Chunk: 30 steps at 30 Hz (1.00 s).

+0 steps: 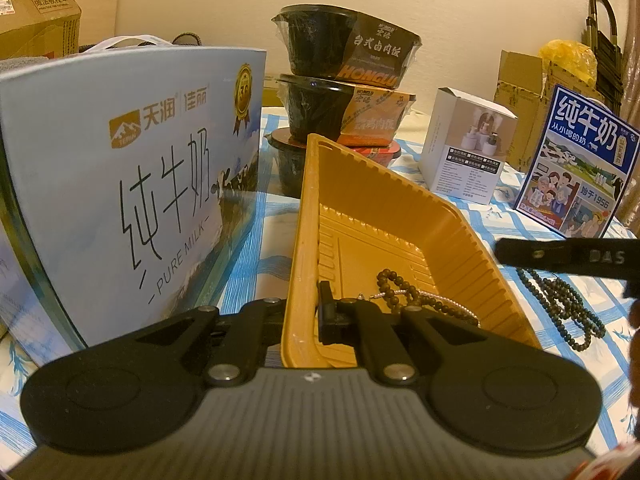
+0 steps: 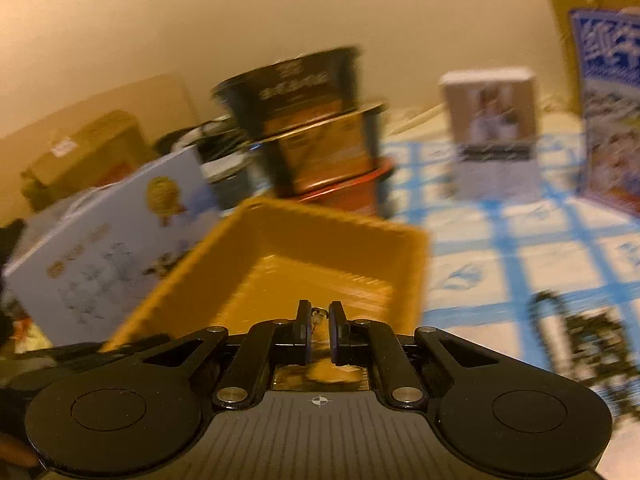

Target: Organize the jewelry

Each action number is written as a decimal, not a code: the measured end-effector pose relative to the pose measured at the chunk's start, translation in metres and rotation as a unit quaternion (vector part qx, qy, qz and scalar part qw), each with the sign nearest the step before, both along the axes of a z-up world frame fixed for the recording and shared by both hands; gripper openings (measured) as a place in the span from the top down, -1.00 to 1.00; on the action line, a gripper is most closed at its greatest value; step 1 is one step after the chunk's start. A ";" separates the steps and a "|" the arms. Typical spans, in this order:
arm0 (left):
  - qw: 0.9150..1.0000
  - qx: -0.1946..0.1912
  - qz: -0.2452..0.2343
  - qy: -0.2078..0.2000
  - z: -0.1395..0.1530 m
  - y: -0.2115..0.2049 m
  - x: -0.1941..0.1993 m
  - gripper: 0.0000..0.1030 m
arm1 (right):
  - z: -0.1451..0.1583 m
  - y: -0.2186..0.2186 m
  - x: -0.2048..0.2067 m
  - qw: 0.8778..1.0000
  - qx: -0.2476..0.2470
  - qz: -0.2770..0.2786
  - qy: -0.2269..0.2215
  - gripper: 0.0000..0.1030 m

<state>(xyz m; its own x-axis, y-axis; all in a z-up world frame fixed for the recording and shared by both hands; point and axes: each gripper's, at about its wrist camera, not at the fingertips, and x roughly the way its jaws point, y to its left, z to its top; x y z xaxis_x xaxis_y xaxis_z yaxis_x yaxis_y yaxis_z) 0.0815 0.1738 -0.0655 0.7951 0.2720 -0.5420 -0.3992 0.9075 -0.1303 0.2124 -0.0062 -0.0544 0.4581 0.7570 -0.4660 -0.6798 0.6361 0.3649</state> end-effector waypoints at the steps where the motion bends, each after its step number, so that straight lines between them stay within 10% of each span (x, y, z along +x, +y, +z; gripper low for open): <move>1: 1.000 0.000 0.000 0.000 0.000 0.000 0.000 0.89 | -0.002 0.006 0.000 1.000 0.000 0.010 0.006 0.84; 13: 1.000 0.000 0.000 -0.001 0.001 -0.001 0.000 0.89 | -0.011 0.046 0.001 0.999 0.013 0.042 0.008 0.67; 16: 1.000 -0.002 0.000 -0.001 0.001 0.000 0.000 0.89 | -0.007 0.037 0.004 0.999 0.030 0.034 0.010 0.22; 30: 1.000 -0.004 0.003 -0.001 -0.001 0.001 -0.001 0.89 | -0.010 -0.073 0.018 0.996 0.022 -0.078 0.022 0.21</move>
